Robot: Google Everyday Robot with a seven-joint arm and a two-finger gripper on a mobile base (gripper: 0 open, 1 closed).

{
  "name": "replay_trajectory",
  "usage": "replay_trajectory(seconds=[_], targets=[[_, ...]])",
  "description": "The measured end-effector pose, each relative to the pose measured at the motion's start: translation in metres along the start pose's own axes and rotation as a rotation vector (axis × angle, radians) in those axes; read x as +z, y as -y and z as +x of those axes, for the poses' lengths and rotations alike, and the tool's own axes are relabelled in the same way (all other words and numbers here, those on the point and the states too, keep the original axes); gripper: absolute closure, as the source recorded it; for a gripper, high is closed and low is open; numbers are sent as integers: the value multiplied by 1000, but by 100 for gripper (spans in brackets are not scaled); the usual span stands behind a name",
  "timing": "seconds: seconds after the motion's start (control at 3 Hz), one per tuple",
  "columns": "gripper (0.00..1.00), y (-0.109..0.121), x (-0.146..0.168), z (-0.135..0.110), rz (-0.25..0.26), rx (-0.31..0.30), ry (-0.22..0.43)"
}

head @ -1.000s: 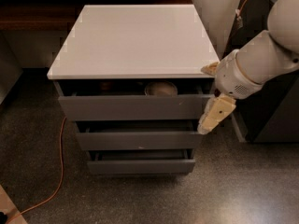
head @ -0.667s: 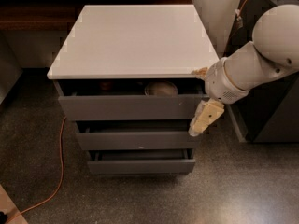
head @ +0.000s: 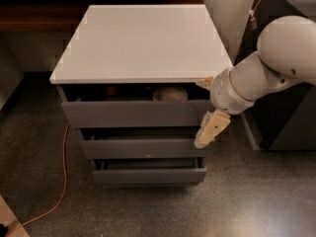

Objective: Pick apple from top drawer and place on counter

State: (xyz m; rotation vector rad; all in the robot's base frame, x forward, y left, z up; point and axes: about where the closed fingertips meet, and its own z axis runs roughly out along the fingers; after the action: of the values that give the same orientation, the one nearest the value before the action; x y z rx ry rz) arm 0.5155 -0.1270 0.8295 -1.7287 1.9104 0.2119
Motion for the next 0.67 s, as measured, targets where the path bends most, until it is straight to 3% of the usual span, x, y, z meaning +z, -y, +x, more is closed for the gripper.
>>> replay_trajectory(seconds=[0.33, 0.67], targets=[[0, 1, 50, -5, -32, -82, 22], [0, 6, 80, -7, -42, -135, 32]])
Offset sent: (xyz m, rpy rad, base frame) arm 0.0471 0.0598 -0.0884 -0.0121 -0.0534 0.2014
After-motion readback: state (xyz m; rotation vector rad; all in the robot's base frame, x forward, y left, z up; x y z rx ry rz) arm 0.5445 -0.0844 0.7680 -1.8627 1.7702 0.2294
